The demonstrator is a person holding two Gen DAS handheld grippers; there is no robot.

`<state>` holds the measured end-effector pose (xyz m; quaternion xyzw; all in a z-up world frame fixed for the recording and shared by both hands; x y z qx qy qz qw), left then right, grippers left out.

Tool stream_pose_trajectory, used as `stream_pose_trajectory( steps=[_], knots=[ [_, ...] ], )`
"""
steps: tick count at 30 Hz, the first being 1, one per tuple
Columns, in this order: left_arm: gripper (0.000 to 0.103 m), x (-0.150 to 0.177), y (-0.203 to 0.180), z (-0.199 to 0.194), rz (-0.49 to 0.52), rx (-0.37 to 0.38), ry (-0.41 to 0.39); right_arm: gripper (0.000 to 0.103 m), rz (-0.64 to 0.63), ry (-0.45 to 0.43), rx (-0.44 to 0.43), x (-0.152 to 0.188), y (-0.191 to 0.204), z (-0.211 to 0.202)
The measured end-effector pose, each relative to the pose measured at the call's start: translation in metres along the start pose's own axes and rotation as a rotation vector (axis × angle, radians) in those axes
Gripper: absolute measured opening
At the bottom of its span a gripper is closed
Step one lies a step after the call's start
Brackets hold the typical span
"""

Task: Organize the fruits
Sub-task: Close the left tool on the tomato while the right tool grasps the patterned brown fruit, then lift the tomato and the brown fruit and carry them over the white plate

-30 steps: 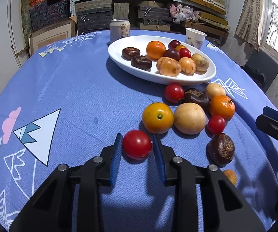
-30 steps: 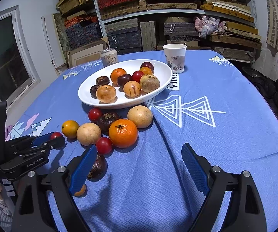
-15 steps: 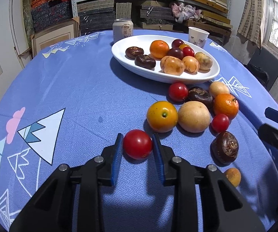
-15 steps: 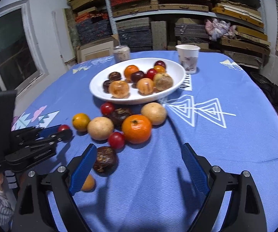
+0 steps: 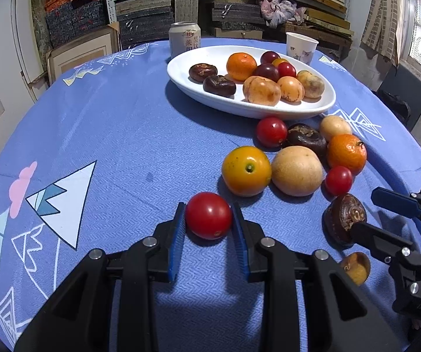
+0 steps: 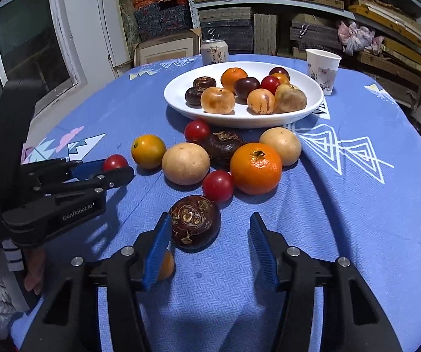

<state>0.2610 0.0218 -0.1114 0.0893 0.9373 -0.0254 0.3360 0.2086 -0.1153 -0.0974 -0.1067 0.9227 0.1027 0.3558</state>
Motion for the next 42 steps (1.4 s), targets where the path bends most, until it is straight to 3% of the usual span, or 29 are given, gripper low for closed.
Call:
stream_pose_trajectory(
  steps=[9,15,26,35,42],
  knots=[
    [0.030,0.000,-0.001,0.000,0.006,-0.006,0.002,0.056,-0.004,0.029,-0.019,-0.002,0.009,0.011],
    [0.030,0.001,-0.001,0.000,0.008,-0.008,0.004,0.045,-0.007,0.042,-0.033,-0.003,0.012,0.015],
    [0.030,0.001,0.000,-0.001,0.001,0.010,-0.005,0.044,0.025,0.014,-0.060,-0.004,0.005,0.007],
    [0.030,-0.004,0.003,-0.025,-0.001,-0.073,-0.128,0.044,0.032,-0.064,-0.038,-0.008,-0.002,-0.012],
    [0.030,-0.019,0.003,-0.051,-0.008,-0.117,-0.213,0.044,0.119,-0.132,-0.042,-0.021,-0.028,-0.033]
  ],
)
Point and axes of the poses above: each gripper's, at about its wrist camera, not at the fingertips, and z roughly the way its jaws point, y to its left, x to its underside, the point moved 4 cm from there along z, roughly the way its jaws point, and after that the axes turned 1 degree about -z, right-handed, at the moved point
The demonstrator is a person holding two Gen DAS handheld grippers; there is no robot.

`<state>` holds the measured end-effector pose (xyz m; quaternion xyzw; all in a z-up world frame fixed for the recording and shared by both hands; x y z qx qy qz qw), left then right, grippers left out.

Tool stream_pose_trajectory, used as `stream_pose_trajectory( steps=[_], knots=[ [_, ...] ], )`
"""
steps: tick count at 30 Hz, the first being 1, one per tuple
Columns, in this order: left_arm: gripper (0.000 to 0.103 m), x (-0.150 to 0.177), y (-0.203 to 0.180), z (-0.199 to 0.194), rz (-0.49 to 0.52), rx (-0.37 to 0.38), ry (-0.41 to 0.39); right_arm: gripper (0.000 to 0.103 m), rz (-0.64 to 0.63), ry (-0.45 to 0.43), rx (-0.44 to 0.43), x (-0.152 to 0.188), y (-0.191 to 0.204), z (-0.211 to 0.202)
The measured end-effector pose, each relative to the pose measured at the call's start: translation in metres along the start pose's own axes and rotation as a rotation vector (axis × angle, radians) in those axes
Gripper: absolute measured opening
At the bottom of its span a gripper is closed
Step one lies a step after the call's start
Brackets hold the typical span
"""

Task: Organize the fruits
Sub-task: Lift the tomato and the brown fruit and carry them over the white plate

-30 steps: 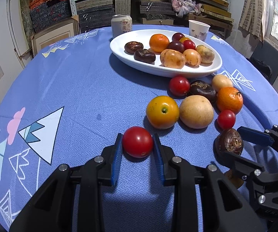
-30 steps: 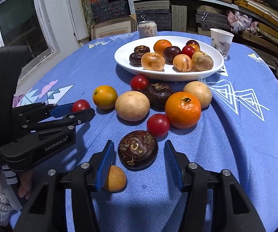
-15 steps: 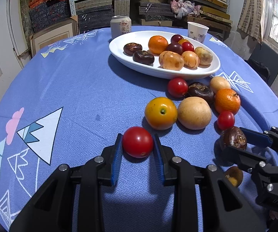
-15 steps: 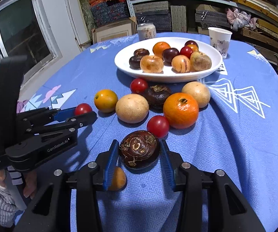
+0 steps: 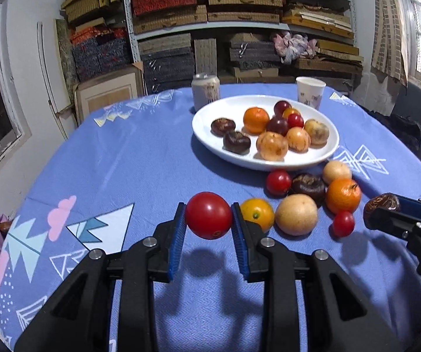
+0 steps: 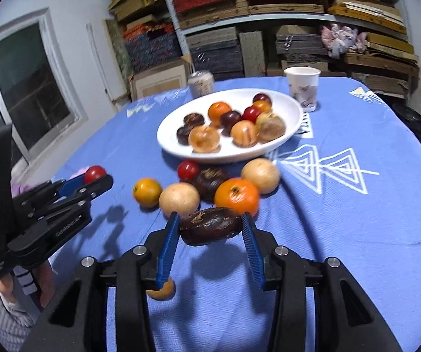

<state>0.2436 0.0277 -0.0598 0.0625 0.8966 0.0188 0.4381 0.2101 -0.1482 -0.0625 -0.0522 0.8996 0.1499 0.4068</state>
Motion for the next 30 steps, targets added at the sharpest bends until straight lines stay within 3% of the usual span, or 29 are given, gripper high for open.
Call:
stream_pose_trajectory(
  steps=[11,19,22,30],
  knots=[
    [0.030,-0.062,0.003,-0.013,-0.016,-0.010,-0.078,0.044,0.019,-0.141,0.059,-0.073,-0.029,-0.046],
    [0.030,-0.111,0.006,-0.001,-0.050,0.010,-0.108,0.044,0.016,-0.217,0.054,-0.128,-0.031,-0.053],
    [0.030,-0.129,0.005,0.010,-0.069,0.024,-0.104,0.044,0.018,-0.222,0.040,-0.147,-0.030,-0.040],
    [0.030,-0.136,-0.005,0.075,-0.098,0.061,0.002,0.044,0.078,-0.057,-0.036,-0.162,-0.035,0.056]
  ],
)
Point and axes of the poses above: each gripper's, at about its wrist camera, not at the fingertips, and z roughly the way its jaws point, y to its left, x to its underside, the point moved 4 cm from there along z, roughly the way its jaws point, and after that the axes turned 1 degree about -z, right-handed, at the moved point
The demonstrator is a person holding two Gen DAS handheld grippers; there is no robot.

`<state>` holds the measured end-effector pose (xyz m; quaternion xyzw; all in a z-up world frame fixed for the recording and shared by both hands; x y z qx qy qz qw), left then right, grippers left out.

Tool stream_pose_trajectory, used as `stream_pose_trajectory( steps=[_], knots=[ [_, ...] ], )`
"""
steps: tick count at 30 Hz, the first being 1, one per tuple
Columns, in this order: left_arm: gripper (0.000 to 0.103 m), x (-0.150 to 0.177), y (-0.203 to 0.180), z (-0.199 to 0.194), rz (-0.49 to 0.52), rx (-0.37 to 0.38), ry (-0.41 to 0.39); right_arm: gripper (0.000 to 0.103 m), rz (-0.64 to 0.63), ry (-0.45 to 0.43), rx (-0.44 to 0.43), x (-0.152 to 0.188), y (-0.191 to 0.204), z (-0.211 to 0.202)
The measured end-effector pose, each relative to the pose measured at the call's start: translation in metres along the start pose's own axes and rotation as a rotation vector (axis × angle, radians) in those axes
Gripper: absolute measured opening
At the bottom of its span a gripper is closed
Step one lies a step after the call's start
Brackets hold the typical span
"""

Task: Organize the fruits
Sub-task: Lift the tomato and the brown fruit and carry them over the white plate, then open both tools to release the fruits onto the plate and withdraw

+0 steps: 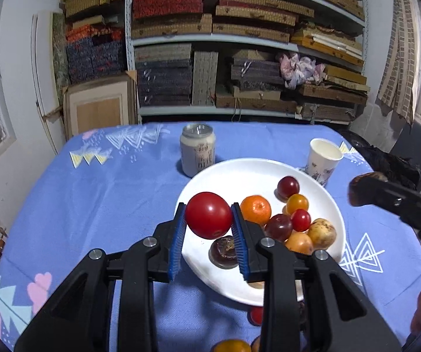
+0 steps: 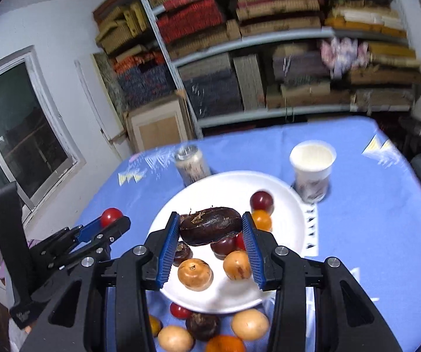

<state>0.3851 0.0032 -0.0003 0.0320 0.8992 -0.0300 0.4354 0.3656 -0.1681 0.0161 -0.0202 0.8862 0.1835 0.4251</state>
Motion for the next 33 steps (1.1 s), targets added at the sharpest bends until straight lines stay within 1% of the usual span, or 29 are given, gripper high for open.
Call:
stream_pose_trajectory(
  steps=[3,8,13,16,17,18,20,23,26,28,29,30,32,33],
  knots=[
    [0.030,0.009,0.000,0.029,-0.003,-0.001,0.056,0.044,-0.020,0.072,0.013,0.005,-0.001,0.035],
    [0.030,0.021,0.003,0.062,0.013,-0.020,0.103,0.044,-0.032,0.118,0.030,0.006,0.000,0.074],
    [0.030,0.023,0.008,0.076,0.001,-0.027,0.117,0.044,-0.033,0.138,0.046,0.002,-0.003,0.100],
    [0.031,0.024,0.010,0.081,-0.003,-0.024,0.119,0.045,-0.031,0.141,0.063,0.004,-0.008,0.104],
    [0.033,0.023,0.011,0.081,-0.006,-0.021,0.120,0.045,-0.033,0.140,0.062,0.004,-0.010,0.103],
    [0.037,0.023,0.011,0.081,-0.009,-0.018,0.121,0.045,-0.026,0.136,0.054,0.003,-0.011,0.102],
    [0.040,0.022,0.010,0.077,-0.007,-0.021,0.113,0.045,-0.013,0.122,0.043,0.001,-0.012,0.095],
    [0.040,0.020,0.011,0.068,-0.006,-0.023,0.097,0.045,-0.026,0.088,0.043,-0.003,-0.008,0.079],
    [0.040,0.020,0.013,0.054,-0.015,-0.020,0.093,0.045,-0.024,0.066,0.025,-0.001,-0.004,0.057],
    [0.040,0.022,0.015,0.040,-0.017,-0.030,0.081,0.046,-0.044,0.059,0.036,0.004,-0.001,0.040],
    [0.042,0.025,0.016,0.032,-0.022,-0.030,0.074,0.047,-0.058,0.055,0.048,0.009,0.001,0.029],
    [0.047,0.029,0.018,0.022,-0.030,-0.029,0.066,0.048,-0.067,0.050,0.057,0.013,0.002,0.018],
    [0.053,0.041,0.024,0.004,-0.045,-0.042,0.051,0.056,-0.070,0.029,0.068,0.022,0.003,-0.005],
    [0.054,0.046,0.027,-0.002,-0.051,-0.051,0.049,0.058,-0.068,0.015,0.070,0.029,0.002,-0.017]
  ],
)
Point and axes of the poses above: each gripper's, at about its wrist camera, not at the fingertips, and z roughly the way its jaws point, y to its left, x to its underside, the point moved 4 cm from there along z, roughly the way its jaws point, and after that the axes turned 1 degree about -z, right-handed, at the moved point
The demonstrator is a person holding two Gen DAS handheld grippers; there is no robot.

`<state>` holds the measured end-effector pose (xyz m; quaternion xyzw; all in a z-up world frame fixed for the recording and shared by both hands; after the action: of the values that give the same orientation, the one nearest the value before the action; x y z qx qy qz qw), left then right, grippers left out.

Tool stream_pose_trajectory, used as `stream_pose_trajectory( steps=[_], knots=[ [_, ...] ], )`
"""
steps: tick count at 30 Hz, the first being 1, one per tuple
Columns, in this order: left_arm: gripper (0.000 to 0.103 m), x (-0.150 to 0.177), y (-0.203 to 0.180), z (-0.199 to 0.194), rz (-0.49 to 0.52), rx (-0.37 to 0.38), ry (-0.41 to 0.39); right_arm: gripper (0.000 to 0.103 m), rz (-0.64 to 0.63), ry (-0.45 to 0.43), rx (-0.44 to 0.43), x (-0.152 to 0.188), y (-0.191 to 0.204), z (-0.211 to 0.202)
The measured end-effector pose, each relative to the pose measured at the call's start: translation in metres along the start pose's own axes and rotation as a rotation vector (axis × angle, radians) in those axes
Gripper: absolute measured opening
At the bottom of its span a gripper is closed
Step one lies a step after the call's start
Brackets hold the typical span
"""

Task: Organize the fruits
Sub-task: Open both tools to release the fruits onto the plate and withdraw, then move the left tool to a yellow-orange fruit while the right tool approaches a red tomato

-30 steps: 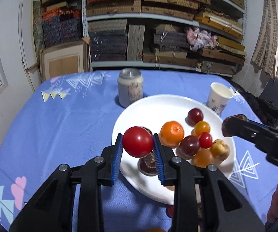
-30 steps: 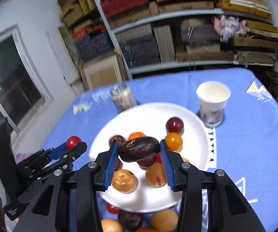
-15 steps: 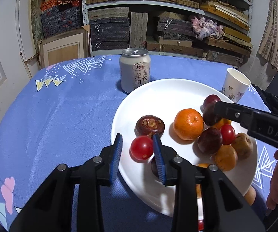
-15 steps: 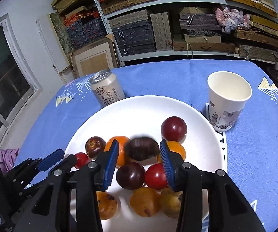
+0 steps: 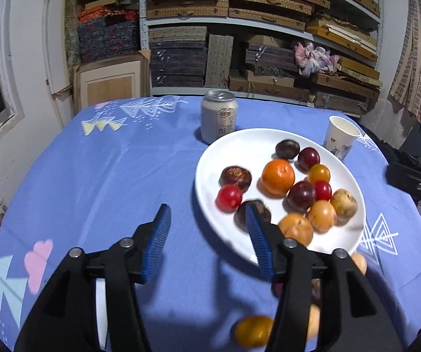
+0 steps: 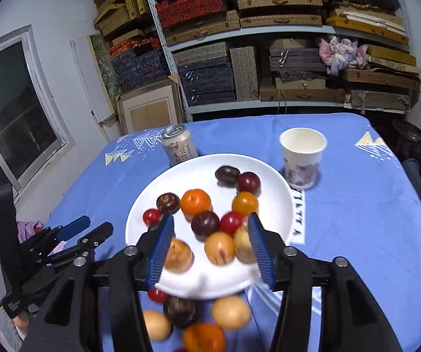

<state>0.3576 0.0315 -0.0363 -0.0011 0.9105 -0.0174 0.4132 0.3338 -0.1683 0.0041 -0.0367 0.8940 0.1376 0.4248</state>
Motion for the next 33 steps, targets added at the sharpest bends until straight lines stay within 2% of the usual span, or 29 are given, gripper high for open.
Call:
stream_pose_trajectory(
  steps=[5,8,11,14,16,18,27,33],
  knots=[
    [0.054,0.047,0.012,-0.026,-0.023,-0.003,0.033,0.065,0.033,-0.047,0.026,0.056,-0.008,-0.045],
    [0.054,0.069,0.008,-0.034,0.000,-0.012,0.041,0.074,0.049,-0.068,0.055,0.087,-0.015,-0.058],
    [0.055,0.082,0.000,-0.039,0.044,-0.018,0.031,0.076,0.067,-0.060,0.082,0.108,-0.021,-0.060],
    [0.062,0.087,-0.009,-0.041,0.083,-0.026,0.002,0.079,0.088,-0.055,0.069,0.109,-0.024,-0.061],
    [0.064,0.089,-0.013,-0.043,0.095,-0.023,-0.011,0.085,0.083,-0.070,0.079,0.110,-0.024,-0.062],
    [0.068,0.091,-0.015,-0.041,0.103,-0.026,-0.011,0.086,0.064,-0.082,0.094,0.109,-0.021,-0.064],
    [0.070,0.095,-0.027,-0.030,0.143,0.001,0.023,0.089,0.033,-0.073,0.097,0.111,-0.013,-0.064],
    [0.070,0.095,-0.025,-0.019,0.106,0.046,0.085,0.089,0.021,-0.066,0.104,0.114,-0.011,-0.063]
  ],
)
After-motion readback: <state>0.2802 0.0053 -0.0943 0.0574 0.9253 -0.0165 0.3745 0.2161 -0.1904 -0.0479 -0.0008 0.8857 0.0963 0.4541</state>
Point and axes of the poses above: each gripper's, at about its wrist camera, not at the fingertips, and z roughly the way its jaws point, y to its left, x to its underside, the point moved 4 cm from there along z, roughly the way its jaws point, and after that the axes turned 1 degree about -z, right-handed, at the moved point
